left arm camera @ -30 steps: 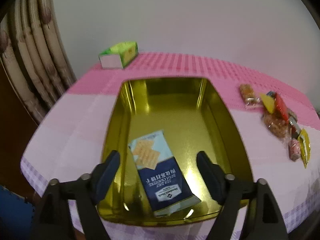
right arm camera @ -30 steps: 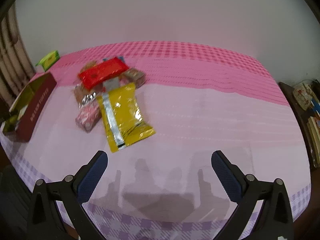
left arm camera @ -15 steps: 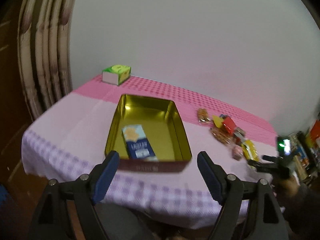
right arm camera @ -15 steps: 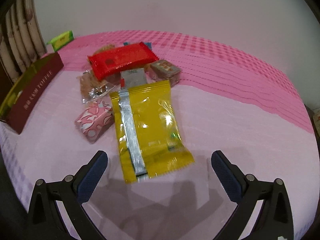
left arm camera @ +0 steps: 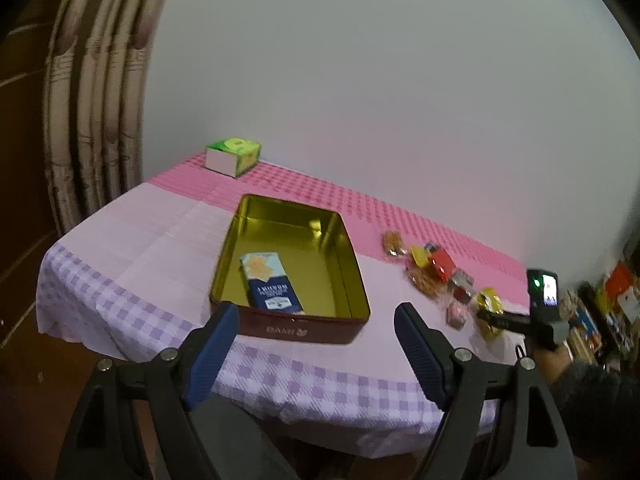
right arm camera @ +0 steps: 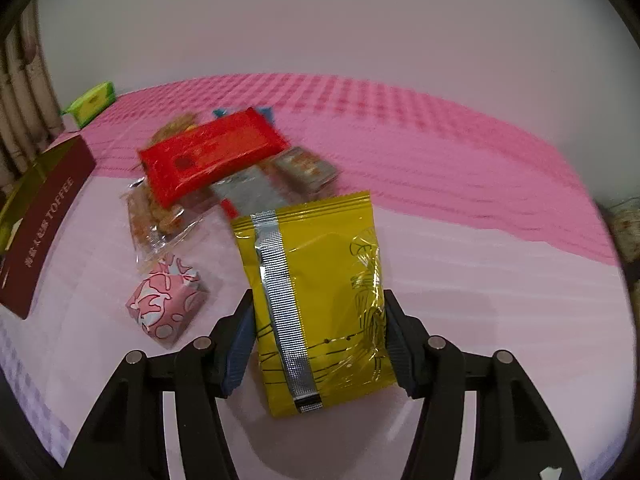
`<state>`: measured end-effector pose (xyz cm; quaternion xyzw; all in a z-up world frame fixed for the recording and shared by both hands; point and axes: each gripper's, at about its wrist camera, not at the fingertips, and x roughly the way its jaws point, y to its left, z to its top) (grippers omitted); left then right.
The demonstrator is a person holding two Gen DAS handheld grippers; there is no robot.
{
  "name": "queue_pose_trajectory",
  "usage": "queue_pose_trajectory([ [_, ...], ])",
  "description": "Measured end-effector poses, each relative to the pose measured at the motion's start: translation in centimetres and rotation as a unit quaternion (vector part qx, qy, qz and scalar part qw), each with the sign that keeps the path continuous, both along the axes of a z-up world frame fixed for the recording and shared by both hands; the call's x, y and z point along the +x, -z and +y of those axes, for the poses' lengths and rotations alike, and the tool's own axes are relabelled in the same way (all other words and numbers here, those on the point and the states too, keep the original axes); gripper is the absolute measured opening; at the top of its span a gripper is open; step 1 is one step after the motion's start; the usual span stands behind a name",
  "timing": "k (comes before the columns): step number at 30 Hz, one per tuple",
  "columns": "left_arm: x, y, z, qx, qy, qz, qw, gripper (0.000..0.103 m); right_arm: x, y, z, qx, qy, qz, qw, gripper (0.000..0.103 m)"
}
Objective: Organize snacks
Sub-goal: 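Grasp the yellow foil packet with the right gripper and lift, then carry the yellow packet over the tin tray and release it inside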
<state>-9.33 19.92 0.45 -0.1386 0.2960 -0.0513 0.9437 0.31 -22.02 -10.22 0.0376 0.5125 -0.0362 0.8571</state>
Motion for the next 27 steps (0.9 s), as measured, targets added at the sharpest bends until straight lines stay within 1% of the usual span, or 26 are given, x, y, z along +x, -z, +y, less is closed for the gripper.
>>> queue_pose_trajectory([
  [3, -0.3, -0.5, 0.5, 0.006, -0.019, -0.012, 0.9997, 0.082, -0.6, -1.3, -0.6, 0.0, 0.02, -0.004, 1.0, 0.055],
  [6, -0.9, -1.1, 0.7, 0.034, -0.054, -0.029, 0.9975, 0.082, -0.8, -3.1, -0.7, -0.019, 0.022, -0.008, 1.0, 0.055],
  [8, -1.0, -1.1, 1.0, 0.053, -0.081, -0.025, 0.995, 0.082, -0.5, -4.5, -0.6, -0.022, 0.027, -0.016, 0.999, 0.055],
  [11, -1.1, -1.0, 1.6, 0.056, -0.105, -0.018, 0.9927, 0.082, -0.1, -7.0, 0.0, -0.02, 0.029, -0.041, 0.999, 0.055],
  [17, -1.9, -1.6, 2.2, 0.093, -0.165, -0.028, 0.9815, 0.082, 2.3, -12.4, 4.5, -0.034, -0.011, -0.078, 0.996, 0.055],
  [19, -2.3, -1.8, 3.0, 0.092, -0.181, -0.026, 0.9789, 0.082, 3.0, -14.6, 6.6, -0.042, -0.029, -0.094, 0.994, 0.055],
  [22, -2.3, -2.2, 4.9, 0.087, -0.221, -0.019, 0.9711, 0.082, 3.7, -17.1, 9.6, -0.049, -0.052, -0.109, 0.991, 0.055],
  [27, -2.5, -3.1, 8.7, 0.072, -0.276, -0.013, 0.9585, 0.082, 4.8, -19.6, 15.2, -0.05, -0.093, -0.127, 0.986, 0.055],
])
